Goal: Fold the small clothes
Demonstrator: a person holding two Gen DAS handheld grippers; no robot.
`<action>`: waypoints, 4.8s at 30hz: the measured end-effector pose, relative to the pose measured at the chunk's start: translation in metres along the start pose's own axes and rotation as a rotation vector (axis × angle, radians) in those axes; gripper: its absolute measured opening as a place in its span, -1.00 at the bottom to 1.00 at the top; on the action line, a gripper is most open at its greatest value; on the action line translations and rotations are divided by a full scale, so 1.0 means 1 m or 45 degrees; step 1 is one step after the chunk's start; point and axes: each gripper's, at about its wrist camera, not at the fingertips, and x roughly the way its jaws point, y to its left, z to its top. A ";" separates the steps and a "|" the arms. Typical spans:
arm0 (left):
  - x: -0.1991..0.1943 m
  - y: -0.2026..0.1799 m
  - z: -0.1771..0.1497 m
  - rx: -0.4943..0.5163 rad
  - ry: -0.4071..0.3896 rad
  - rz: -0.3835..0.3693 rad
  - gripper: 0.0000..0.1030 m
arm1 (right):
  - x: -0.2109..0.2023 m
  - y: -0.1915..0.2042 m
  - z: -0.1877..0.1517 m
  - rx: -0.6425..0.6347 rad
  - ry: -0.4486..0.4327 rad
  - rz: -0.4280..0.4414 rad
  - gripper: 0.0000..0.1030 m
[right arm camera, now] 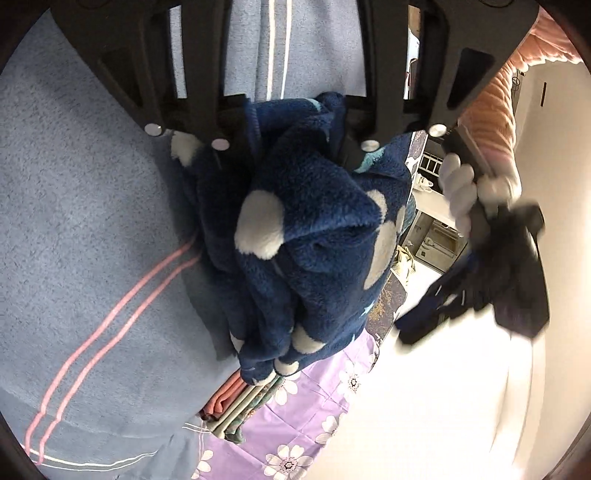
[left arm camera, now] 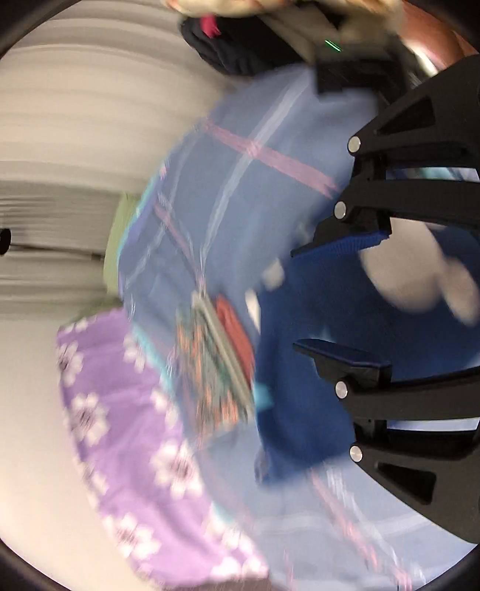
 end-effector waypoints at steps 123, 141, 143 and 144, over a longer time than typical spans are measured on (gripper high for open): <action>0.093 0.076 -0.010 -0.061 0.131 0.264 -0.65 | 0.053 0.076 0.024 -0.747 -0.037 -0.499 -0.26; 0.122 0.105 0.009 -0.049 0.145 0.339 -0.49 | 0.054 0.079 0.028 -0.763 -0.016 -0.531 -0.26; 0.088 0.101 0.009 -0.072 0.071 0.275 -0.49 | 0.052 0.085 0.029 -0.802 -0.002 -0.549 -0.24; 0.077 0.096 0.007 -0.064 0.044 0.254 -0.43 | 0.050 0.088 0.030 -0.809 0.008 -0.554 -0.19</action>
